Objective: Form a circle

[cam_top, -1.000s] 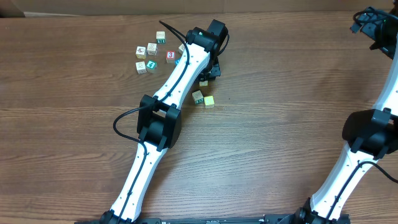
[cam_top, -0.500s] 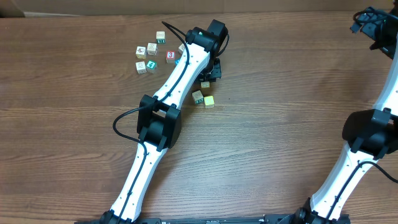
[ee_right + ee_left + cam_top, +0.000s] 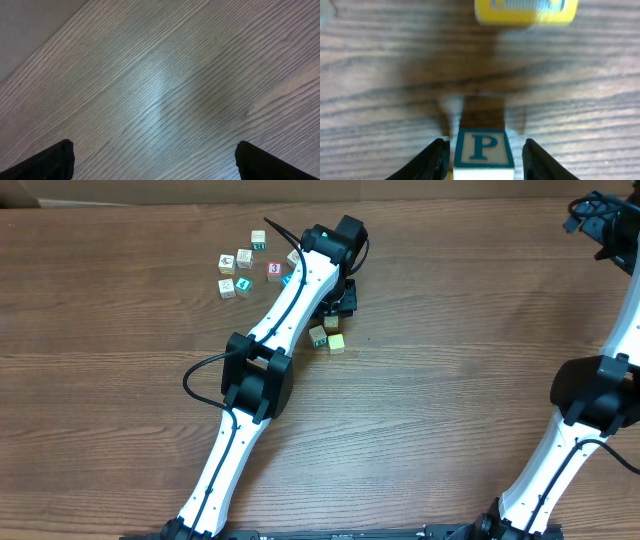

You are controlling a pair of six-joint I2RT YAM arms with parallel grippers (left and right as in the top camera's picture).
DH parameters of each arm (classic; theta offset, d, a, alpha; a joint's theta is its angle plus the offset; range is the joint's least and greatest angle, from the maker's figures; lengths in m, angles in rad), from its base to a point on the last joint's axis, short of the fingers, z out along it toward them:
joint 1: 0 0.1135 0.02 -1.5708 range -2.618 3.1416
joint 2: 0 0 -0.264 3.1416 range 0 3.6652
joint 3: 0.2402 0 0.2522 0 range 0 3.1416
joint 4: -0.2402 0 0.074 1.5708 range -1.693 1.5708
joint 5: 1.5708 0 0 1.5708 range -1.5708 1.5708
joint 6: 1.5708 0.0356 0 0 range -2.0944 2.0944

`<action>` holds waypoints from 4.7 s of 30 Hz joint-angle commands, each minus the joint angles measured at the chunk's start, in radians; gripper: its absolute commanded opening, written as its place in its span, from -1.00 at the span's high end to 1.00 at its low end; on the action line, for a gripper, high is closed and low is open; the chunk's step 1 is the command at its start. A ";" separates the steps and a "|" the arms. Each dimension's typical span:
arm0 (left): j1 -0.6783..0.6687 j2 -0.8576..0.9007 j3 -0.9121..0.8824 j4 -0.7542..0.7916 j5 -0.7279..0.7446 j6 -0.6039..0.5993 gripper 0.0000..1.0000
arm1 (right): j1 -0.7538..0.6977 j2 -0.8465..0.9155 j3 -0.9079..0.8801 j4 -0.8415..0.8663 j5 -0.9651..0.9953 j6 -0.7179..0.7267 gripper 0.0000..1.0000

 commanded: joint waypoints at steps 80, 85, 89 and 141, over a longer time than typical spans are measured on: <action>-0.008 -0.009 -0.008 -0.014 -0.097 -0.273 0.40 | 0.002 -0.013 0.013 0.003 0.007 0.000 -1.00; -0.008 -0.009 -0.008 -0.014 -0.097 -0.273 0.37 | 0.002 -0.013 0.013 0.003 0.007 0.000 -1.00; -0.008 -0.009 -0.008 -0.014 -0.097 -0.273 0.34 | 0.002 -0.013 0.013 0.003 0.007 0.000 -1.00; 0.078 -0.010 0.313 0.023 -0.136 -0.142 -0.21 | 0.002 -0.013 0.013 0.003 0.007 0.000 -1.00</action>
